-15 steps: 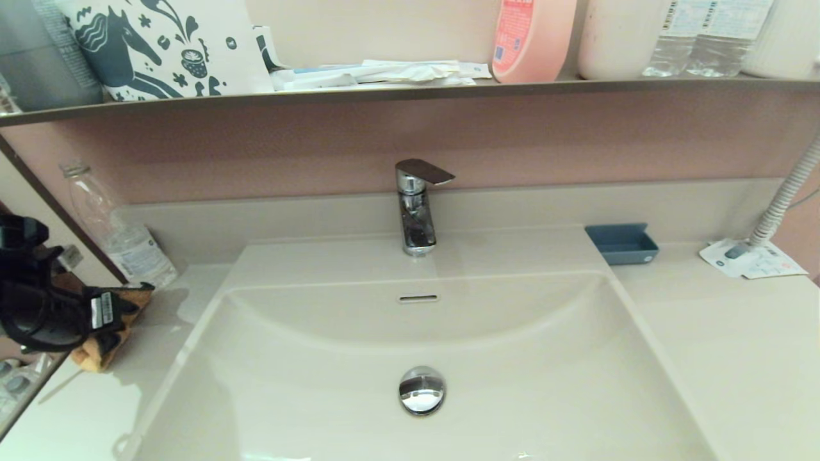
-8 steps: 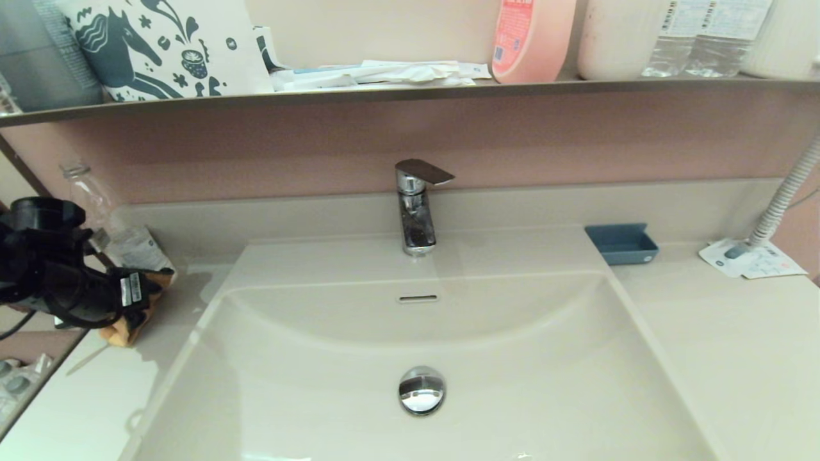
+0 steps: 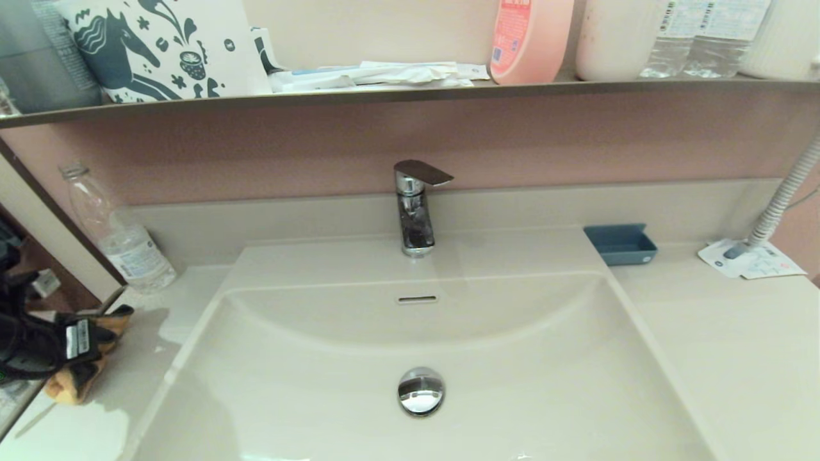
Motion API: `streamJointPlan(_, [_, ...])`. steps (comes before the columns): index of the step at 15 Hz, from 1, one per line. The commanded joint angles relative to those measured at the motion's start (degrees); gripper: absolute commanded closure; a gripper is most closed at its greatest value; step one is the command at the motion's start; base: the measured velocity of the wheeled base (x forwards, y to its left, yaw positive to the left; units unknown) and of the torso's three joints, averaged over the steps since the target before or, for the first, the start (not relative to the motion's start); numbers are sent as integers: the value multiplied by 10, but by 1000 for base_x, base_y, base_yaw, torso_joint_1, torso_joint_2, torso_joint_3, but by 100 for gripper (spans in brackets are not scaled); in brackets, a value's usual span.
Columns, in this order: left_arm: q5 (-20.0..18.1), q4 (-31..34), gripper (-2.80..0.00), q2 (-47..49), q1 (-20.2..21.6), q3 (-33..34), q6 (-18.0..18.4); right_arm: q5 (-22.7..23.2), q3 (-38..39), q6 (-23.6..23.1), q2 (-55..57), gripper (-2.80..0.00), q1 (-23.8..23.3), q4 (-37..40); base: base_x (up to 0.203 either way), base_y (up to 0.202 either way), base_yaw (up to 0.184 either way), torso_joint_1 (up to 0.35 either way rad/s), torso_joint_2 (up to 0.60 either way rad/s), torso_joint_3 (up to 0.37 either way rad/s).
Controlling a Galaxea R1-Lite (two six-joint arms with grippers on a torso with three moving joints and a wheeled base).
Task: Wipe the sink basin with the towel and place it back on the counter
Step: Wipe the sink
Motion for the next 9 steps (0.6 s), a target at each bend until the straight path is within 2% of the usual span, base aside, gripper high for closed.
streamJointPlan(1, [-9,-3,0,-54,32,34,14,0,0,0,1,0,0,0,0,0,0,0,0,0])
streamJointPlan(3, [-23,8,0,-90,36,57,22,0,0,0,1,0,0,0,0,0,0,0,0,0])
streamJointPlan(5, [-31,19,0,-98,-3,60,12,0,0,0,1,0,0,0,0,0,0,0,0,0])
streamJointPlan(9, [-31,20,0,-76,-113,19,-92,0,0,0,1,0,0,0,0,0,0,0,0,0])
